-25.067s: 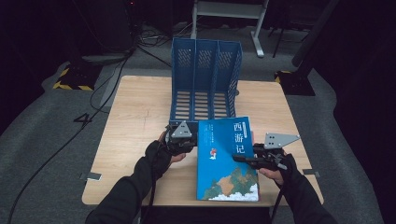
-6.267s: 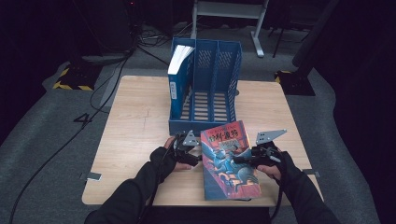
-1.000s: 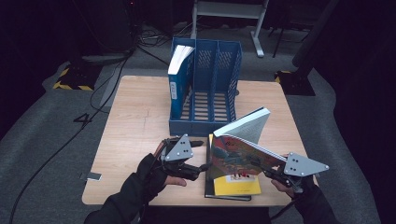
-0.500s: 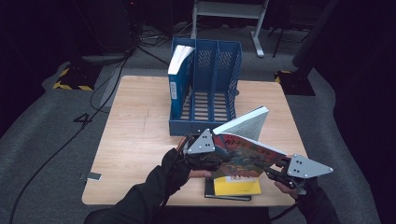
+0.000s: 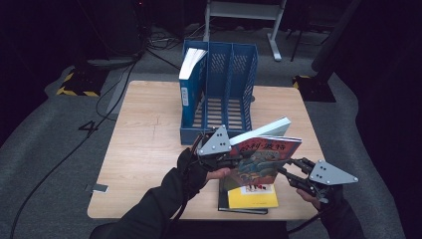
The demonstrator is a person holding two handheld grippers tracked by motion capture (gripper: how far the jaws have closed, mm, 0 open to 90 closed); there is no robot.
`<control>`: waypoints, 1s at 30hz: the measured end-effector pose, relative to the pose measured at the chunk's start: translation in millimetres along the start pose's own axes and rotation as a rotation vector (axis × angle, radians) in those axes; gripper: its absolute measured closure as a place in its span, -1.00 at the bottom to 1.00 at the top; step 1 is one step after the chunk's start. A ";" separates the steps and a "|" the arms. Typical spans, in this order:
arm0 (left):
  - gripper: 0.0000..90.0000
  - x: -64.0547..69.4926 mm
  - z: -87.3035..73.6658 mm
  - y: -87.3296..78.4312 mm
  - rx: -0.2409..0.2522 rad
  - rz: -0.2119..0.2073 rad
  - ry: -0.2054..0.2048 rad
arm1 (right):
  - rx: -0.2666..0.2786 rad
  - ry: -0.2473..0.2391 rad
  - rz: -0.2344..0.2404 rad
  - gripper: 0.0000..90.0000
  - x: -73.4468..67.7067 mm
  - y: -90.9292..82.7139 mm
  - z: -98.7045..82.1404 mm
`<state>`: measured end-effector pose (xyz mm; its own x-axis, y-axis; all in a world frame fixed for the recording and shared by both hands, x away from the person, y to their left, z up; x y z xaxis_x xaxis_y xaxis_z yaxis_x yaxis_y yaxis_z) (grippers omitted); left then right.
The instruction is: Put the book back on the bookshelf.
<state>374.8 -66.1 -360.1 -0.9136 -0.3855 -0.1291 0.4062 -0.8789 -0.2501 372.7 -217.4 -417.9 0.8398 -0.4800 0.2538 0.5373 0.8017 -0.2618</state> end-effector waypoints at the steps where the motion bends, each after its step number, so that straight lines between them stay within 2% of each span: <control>1: 0.51 0.5 0.2 -0.7 -0.003 0.000 0.005 | -0.007 0.007 -0.021 0.40 3.5 0.3 -2.7; 2: 0.54 1.3 0.3 -1.2 -0.005 -0.004 0.006 | -0.023 0.019 -0.054 0.33 9.2 0.8 -6.9; 3: 0.56 1.3 0.3 -1.2 -0.005 -0.004 0.006 | -0.023 0.019 -0.054 0.33 9.2 0.8 -6.9; 5: 0.56 2.3 0.7 -1.3 -0.010 -0.012 0.009 | -0.026 0.068 -0.070 0.15 15.9 2.2 -12.9; 6: 0.58 3.9 1.5 -1.0 -0.014 -0.018 0.023 | -0.037 0.108 -0.073 0.05 21.1 5.8 -19.0; 7: 0.58 3.9 1.5 -1.0 -0.014 -0.018 0.023 | -0.041 0.132 -0.053 0.01 21.2 8.5 -21.6; 10: 0.59 4.5 2.4 0.9 -0.015 -0.021 0.026 | -0.040 0.157 -0.029 -0.02 20.4 14.1 -24.8; 17: 0.48 4.9 6.7 5.7 -0.014 -0.030 0.023 | -0.036 0.157 0.021 0.10 11.9 20.9 -23.6; 21: 0.34 8.8 13.1 9.8 -0.007 -0.020 0.016 | -0.047 0.148 0.018 0.14 10.6 21.8 -22.6; 26: 0.54 4.1 14.4 10.8 -0.004 0.007 0.000 | -0.046 0.147 0.021 0.16 11.5 20.6 -23.2; 30: 0.59 1.6 15.1 10.8 -0.023 0.010 -0.014 | -0.055 0.143 0.010 0.15 12.0 20.8 -23.7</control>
<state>377.5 -80.5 -348.5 -0.9098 -0.3980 -0.1178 0.4150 -0.8687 -0.2705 395.8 -215.0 -442.4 0.8455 -0.5211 0.1165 0.5290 0.7880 -0.3150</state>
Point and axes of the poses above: each handheld gripper's, and its own axes: y roughly forward along the jaws, z roughly out of its top, x roughly to its right, the point moved 10 cm from there along y, roughly forward along the jaws, and after that the axes turned 5 degrees about z, right-handed, at the moved point
